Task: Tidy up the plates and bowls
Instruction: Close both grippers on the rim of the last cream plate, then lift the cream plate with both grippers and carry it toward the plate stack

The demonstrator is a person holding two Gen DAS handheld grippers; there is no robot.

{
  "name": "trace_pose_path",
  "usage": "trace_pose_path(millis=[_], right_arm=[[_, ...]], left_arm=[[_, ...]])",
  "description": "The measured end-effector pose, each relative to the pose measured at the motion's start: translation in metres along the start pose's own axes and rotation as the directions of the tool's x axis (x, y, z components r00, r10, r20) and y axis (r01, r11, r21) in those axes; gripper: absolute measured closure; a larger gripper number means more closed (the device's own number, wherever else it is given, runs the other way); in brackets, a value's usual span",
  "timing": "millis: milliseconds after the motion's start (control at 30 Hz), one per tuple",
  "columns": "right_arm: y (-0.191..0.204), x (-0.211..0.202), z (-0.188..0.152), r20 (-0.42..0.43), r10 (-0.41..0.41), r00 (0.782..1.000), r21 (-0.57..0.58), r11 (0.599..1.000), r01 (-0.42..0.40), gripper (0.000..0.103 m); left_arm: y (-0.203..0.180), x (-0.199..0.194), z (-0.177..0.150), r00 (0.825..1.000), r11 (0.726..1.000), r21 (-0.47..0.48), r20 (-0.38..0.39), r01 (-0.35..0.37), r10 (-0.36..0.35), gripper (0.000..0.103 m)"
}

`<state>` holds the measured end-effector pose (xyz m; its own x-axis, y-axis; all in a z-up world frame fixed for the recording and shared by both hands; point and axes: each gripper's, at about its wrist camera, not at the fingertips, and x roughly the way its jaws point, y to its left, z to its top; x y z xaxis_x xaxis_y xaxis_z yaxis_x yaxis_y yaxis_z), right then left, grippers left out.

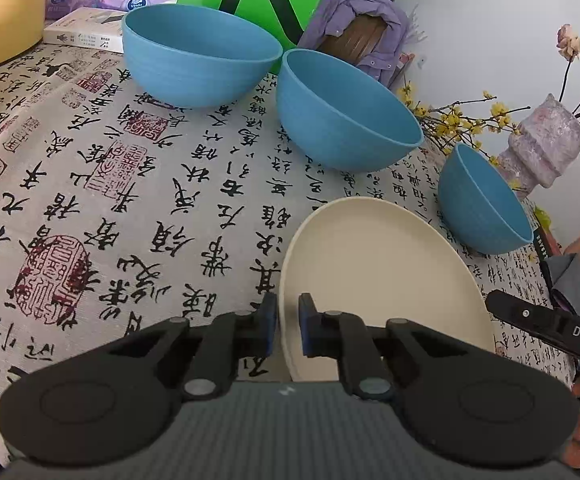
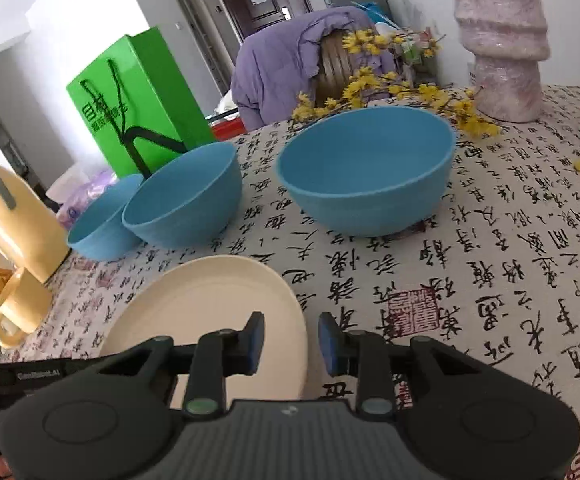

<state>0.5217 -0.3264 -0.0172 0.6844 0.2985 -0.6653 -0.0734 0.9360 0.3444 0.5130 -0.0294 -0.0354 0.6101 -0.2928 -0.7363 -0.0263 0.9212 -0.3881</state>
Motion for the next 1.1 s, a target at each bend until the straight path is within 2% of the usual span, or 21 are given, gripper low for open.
trace_pose_path(millis=[167, 300, 500, 800, 933, 1100], right_arm=[[-0.001, 0.008, -0.002, -0.038, -0.009, 0.999, -0.023, 1.000, 0.008, 0.077], [-0.008, 0.018, -0.007, -0.077, 0.005, 0.997, 0.028, 1.000, -0.003, 0.095], [-0.010, 0.015, -0.010, -0.088, 0.022, 0.996, 0.044, 0.999, -0.018, 0.098], [0.027, -0.029, -0.033, -0.086, 0.083, 0.993, -0.022, 0.996, -0.085, 0.098], [0.048, -0.058, -0.056, -0.062, 0.102, 0.993, -0.064, 0.992, -0.106, 0.097], [0.058, -0.101, -0.088, -0.033, 0.129, 0.991, -0.068, 0.989, -0.131, 0.097]], left_arm=[[-0.001, 0.001, 0.001, 1.000, 1.000, 0.001, -0.001, -0.004, 0.004, 0.093], [-0.001, -0.001, 0.000, 1.000, 1.000, 0.004, -0.010, -0.002, 0.002, 0.094], [-0.007, -0.017, -0.002, 1.000, 1.000, 0.022, 0.009, -0.014, 0.014, 0.095], [0.010, -0.087, -0.031, 0.997, 0.999, -0.001, 0.066, -0.037, 0.037, 0.095], [0.014, -0.126, -0.060, 0.991, 0.998, -0.016, 0.113, -0.065, 0.067, 0.095], [0.014, -0.172, -0.103, 0.985, 0.998, -0.019, 0.159, -0.060, 0.062, 0.095]])
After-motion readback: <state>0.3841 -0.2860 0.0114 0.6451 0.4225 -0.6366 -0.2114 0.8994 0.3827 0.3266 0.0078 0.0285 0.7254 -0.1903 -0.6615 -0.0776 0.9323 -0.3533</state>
